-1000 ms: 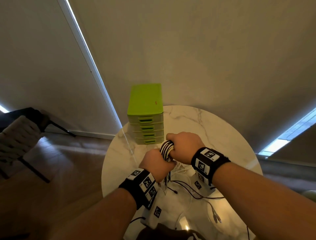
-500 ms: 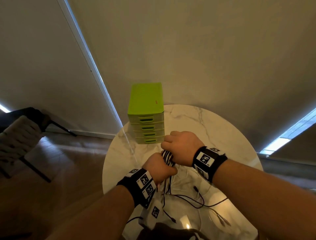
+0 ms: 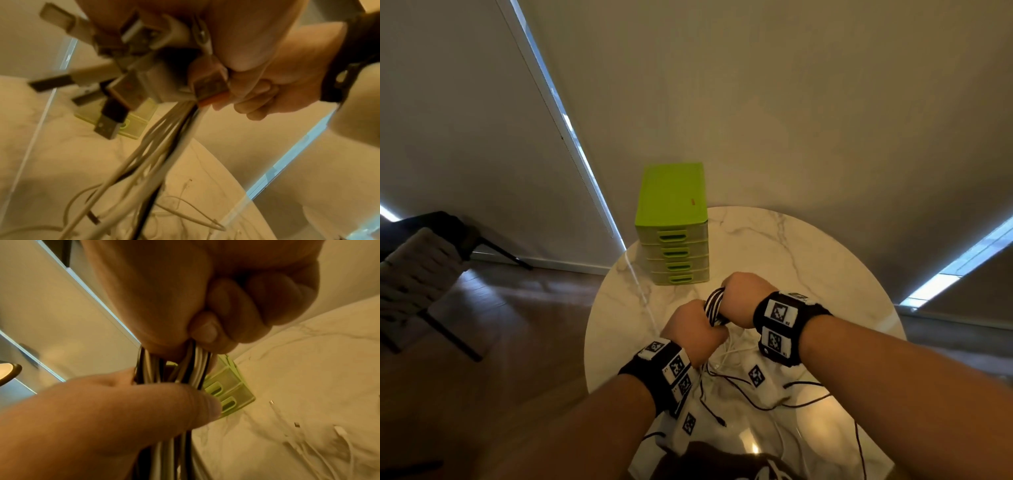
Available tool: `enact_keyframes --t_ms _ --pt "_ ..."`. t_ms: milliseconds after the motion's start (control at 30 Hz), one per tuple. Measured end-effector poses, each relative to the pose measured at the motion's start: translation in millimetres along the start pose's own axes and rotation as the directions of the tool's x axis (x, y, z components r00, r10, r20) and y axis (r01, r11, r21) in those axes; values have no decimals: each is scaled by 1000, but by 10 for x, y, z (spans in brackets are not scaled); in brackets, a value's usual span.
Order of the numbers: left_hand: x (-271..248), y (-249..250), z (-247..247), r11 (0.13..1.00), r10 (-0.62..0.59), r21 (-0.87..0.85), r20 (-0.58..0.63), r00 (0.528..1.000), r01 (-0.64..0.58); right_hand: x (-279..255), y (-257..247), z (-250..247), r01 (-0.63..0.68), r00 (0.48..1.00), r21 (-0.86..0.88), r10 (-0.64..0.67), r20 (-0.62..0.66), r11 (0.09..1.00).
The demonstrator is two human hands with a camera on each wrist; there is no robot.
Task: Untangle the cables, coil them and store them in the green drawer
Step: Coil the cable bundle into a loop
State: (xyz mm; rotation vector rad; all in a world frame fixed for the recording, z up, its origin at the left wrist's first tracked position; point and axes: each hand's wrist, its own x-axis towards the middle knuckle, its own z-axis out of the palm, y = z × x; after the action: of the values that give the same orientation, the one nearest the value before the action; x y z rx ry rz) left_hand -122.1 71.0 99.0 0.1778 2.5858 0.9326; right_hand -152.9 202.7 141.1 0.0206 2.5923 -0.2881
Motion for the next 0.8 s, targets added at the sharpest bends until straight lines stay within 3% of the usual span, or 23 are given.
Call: enact_keyframes --t_ms 133,267,367,433,467,533,600,667,733,800 --pt "-3 -30 -22 999 43 6 27 999 -43 -106 -9 -7 76 993 9 -75 -92 997" --pt "-21 26 -109 976 101 -204 86 991 -82 -230 -7 -63 223 922 -258 -290 -258 940" --pt "-91 99 -169 956 100 -284 89 991 -71 -247 18 -98 264 888 -255 -337 -312 930" --pt "-111 121 -195 938 109 -338 77 991 -77 -220 94 -80 322 868 -62 -321 -380 945" --pt "-125 131 -219 920 106 -385 75 992 -70 -211 136 -46 376 853 113 -296 -429 920" --pt "-172 163 -266 832 60 -554 85 995 -3 -192 198 46 468 858 512 -232 -459 720" --pt "-207 206 -303 649 -11 -757 89 996 75 -179 244 170 381 924 795 -214 -316 472" --pt "-228 254 -346 478 -88 -870 94 992 124 -155 297 328 272 945 879 -281 -167 392" --pt "-218 251 -377 444 -107 -884 111 988 147 -159 344 436 276 926 882 -353 -136 382" --pt "-222 228 -401 452 -48 -880 137 989 143 -169 397 457 286 918 860 -377 -120 423"
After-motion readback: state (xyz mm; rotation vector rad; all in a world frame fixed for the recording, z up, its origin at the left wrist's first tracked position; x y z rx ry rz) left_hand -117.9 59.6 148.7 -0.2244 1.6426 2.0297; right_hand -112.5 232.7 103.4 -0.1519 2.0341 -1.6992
